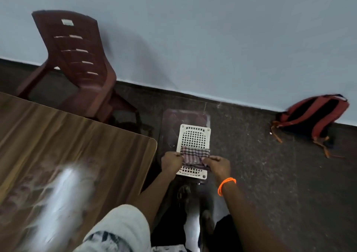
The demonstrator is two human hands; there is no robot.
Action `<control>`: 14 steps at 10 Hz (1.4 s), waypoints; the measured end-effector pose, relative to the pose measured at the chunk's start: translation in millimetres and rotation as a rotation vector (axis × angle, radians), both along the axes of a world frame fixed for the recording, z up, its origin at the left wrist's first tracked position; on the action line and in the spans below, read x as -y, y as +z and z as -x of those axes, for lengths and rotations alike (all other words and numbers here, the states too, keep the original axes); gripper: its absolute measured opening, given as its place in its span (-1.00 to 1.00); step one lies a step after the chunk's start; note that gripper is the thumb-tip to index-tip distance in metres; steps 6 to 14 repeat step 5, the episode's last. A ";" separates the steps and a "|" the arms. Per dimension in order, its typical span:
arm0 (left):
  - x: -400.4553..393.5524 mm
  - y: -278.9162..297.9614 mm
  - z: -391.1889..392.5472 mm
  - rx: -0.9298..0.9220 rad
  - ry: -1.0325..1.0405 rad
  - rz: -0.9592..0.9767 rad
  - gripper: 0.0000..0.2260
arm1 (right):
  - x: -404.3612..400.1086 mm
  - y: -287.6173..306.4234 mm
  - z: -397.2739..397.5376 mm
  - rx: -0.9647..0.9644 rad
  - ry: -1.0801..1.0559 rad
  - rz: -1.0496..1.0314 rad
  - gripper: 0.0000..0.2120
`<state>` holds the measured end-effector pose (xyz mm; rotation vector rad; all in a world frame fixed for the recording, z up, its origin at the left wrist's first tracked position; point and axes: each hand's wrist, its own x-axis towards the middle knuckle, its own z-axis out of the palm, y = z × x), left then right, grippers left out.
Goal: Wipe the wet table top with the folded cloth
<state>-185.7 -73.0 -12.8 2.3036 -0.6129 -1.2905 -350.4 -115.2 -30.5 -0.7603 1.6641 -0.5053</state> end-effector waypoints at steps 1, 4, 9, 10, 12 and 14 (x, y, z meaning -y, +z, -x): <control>31.4 -40.0 -5.3 0.035 -0.019 -0.069 -0.84 | 33.3 -39.2 -10.0 -0.107 0.062 -0.030 -0.78; 70.3 -138.8 -8.1 0.013 -0.056 -0.118 -0.80 | 73.3 -128.1 -17.5 -0.251 0.262 -0.043 -0.72; 76.1 -152.0 -11.1 0.077 -0.051 -0.170 -0.77 | 76.4 -139.7 -17.9 -0.269 0.317 -0.027 -0.77; 76.1 -152.0 -11.1 0.077 -0.051 -0.170 -0.77 | 76.4 -139.7 -17.9 -0.269 0.317 -0.027 -0.77; 76.1 -152.0 -11.1 0.077 -0.051 -0.170 -0.77 | 76.4 -139.7 -17.9 -0.269 0.317 -0.027 -0.77; 76.1 -152.0 -11.1 0.077 -0.051 -0.170 -0.77 | 76.4 -139.7 -17.9 -0.269 0.317 -0.027 -0.77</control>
